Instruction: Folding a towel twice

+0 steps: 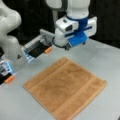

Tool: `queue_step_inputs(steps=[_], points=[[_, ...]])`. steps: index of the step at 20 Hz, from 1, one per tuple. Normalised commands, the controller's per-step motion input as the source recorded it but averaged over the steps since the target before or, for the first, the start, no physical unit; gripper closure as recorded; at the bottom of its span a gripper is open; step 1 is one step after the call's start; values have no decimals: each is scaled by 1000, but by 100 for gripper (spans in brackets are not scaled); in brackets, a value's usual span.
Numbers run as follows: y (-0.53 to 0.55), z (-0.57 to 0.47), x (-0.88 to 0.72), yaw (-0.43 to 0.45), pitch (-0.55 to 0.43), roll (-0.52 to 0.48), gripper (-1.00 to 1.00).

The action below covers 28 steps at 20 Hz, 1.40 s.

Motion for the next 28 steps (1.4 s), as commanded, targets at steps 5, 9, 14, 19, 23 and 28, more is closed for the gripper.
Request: queue_step_inputs(steps=[5, 9, 14, 19, 23, 28], points=[[251, -65, 516, -220, 115, -90, -100], [268, -86, 491, -227, 77, -73, -100], [217, -18, 455, -210, 148, -143, -100], [218, -11, 482, -174, 246, -217, -100], [260, -44, 615, -120, 289, -271, -100], [251, -32, 641, -96, 203, -373, -100]])
